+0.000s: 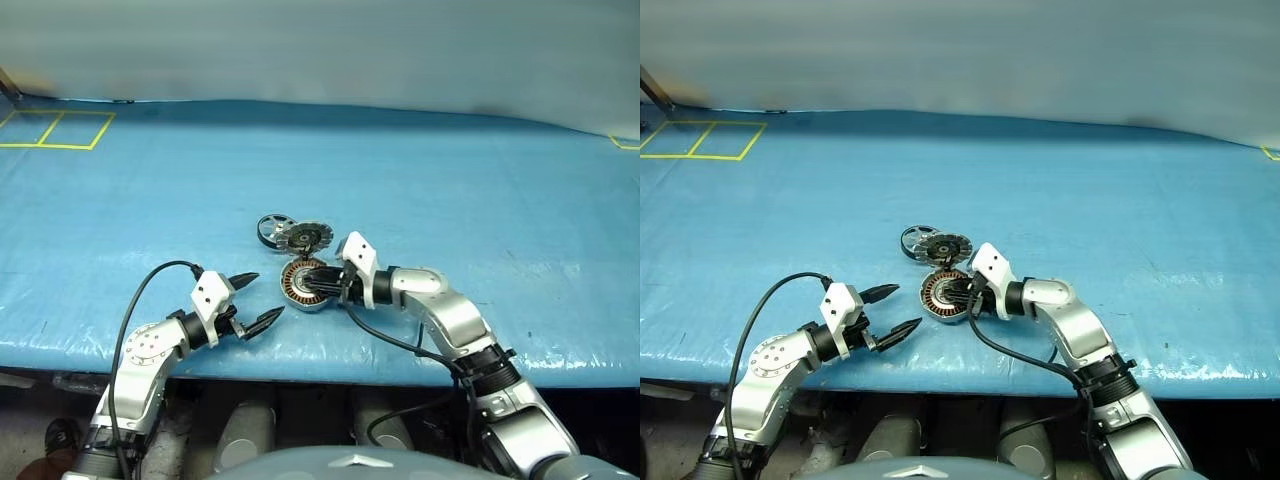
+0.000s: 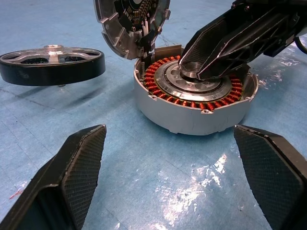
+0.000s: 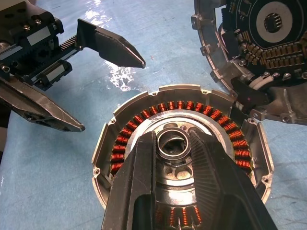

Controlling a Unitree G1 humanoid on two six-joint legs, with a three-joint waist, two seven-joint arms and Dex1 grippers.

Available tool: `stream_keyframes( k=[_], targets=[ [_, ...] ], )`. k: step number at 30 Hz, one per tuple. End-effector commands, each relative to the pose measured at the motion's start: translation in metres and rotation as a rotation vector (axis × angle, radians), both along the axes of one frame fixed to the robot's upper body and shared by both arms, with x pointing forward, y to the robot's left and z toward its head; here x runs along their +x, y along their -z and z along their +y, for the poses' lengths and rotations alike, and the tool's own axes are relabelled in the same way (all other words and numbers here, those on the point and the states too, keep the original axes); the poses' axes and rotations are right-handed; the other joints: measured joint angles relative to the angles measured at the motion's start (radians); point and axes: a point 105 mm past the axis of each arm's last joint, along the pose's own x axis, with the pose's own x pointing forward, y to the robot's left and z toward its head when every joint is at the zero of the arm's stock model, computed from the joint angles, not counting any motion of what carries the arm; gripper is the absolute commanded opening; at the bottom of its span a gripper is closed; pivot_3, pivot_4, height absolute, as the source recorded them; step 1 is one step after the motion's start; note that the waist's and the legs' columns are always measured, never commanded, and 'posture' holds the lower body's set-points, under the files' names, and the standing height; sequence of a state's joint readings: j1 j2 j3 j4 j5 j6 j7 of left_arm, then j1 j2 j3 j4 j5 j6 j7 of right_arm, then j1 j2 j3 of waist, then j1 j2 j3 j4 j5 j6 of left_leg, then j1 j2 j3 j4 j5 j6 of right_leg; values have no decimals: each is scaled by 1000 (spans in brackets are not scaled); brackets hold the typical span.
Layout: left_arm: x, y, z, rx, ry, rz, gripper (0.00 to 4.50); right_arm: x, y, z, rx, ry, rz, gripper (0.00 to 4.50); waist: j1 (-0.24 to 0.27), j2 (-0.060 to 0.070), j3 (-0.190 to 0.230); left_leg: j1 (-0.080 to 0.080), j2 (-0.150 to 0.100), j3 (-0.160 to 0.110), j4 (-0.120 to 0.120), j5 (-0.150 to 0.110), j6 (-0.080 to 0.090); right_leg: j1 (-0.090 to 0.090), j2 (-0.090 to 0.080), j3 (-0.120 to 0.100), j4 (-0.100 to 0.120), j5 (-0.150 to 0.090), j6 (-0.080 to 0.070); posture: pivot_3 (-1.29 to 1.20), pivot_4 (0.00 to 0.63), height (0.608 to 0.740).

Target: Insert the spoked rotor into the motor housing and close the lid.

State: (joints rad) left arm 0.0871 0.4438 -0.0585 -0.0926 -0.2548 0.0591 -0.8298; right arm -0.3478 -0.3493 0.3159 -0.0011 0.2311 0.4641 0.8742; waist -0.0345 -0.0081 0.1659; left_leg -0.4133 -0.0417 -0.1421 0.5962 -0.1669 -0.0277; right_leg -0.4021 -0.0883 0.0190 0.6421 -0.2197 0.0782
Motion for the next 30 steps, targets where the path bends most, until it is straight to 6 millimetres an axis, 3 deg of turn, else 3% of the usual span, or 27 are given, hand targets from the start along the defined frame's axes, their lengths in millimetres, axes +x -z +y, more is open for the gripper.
stream_keyframes(
  k=[1, 6, 14, 17, 23, 30],
  targets=[
    [2, -14, -2, 7, 16, -62, 4500, -1, -7, 3, 0, -29, -37, 1045, 0, 0, 0, 0, 0, 0, 0, 0, 0, 0, 0, 0, 0, 0, 0, 0, 150, 740],
    [2, -14, -2, 6, 15, -60, 4500, 4, -9, 3, 9, 6, -73, 2616, 0, 0, 0, 0, 0, 0, 0, 0, 0, 0, 0, 0, 0, 0, 0, 0, 150, 740],
    [3, -13, -2, 9, 8, -61, 4500, 4, -15, 5, 40, -1, -71, 2616, 0, 0, 0, 0, 0, 0, 0, 0, 0, 0, 0, 0, 0, 0, 0, 0, 150, 740],
    [3, -13, -2, 10, 5, -62, 4500, 2, -18, 6, 60, -11, -56, 2044, 0, 0, 0, 0, 0, 0, 0, 0, 0, 0, 0, 0, 0, 0, 0, 0, 150, 740],
    [3, -12, -2, 15, -1, -63, 4500, 3, -18, 6, 68, -8, -47, 104, 0, 0, 0, 0, 0, 0, 0, 0, 0, 0, 0, 0, 0, 0, 0, 0, 150, 740],
    [4, -12, -1, 19, 0, -65, 4500, 1, -5, 5, -8, -19, -26, 13, 0, 0, 0, 0, 0, 0, 0, 0, 0, 0, 0, 0, 0, 0, 0, 0, 150, 740]
  ],
)
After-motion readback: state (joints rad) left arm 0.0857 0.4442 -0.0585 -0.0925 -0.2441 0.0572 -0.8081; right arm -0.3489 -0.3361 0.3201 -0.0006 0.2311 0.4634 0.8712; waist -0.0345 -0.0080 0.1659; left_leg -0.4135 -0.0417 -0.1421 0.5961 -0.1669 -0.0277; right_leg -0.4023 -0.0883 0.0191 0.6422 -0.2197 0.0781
